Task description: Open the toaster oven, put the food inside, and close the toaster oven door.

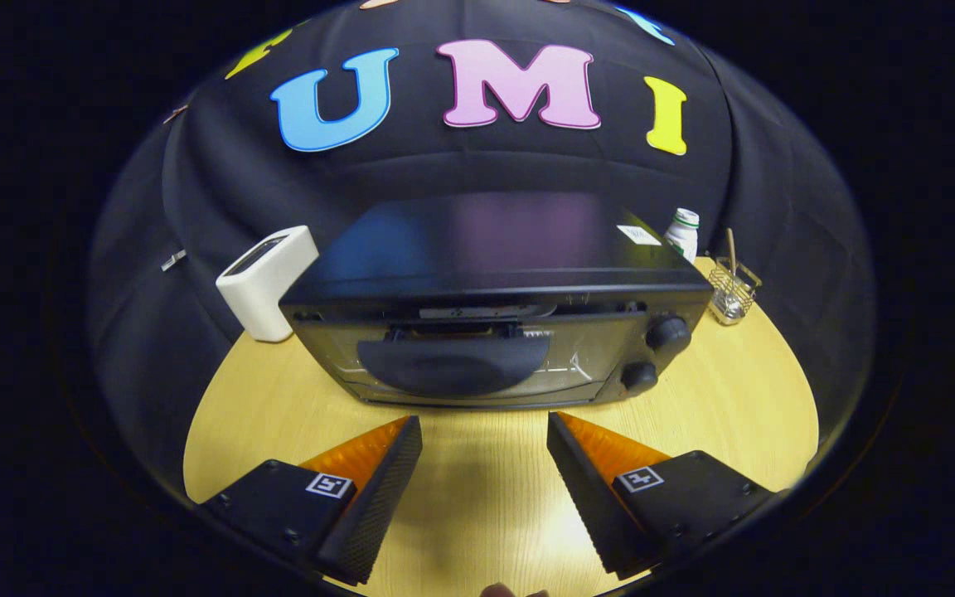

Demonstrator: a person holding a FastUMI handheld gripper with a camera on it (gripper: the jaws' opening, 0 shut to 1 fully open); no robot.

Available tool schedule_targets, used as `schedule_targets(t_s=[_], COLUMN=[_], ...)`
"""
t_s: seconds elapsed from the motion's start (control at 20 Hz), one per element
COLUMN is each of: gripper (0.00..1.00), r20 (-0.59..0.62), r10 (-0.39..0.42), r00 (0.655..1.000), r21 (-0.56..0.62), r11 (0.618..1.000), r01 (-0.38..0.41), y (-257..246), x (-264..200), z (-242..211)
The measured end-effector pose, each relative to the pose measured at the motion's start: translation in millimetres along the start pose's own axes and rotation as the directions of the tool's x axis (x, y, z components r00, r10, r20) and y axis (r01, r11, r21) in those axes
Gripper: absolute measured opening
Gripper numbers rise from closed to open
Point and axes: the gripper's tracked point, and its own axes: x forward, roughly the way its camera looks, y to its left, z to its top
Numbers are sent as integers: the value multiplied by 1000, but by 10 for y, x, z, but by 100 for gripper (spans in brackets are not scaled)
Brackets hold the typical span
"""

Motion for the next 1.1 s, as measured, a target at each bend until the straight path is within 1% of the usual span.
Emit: schedule_targets(t_s=[0.2,0.5,0.8,0.9,1.1], gripper=[99,99,99,99,99], r20=[77,198,338,376,432], r10=[9,32,41,38,28], r00=[997,980,940,926,902], r21=[-2,3,-6,-2,-6], r11=[1000,999,999,999,1000], r01=[-9,-34,-41,-40,-28], y=[-67,-300,-667,-853,-1241], x=[-85,-588,-1325,-1589,-1947], z=[346,730,1176,1299,1466])
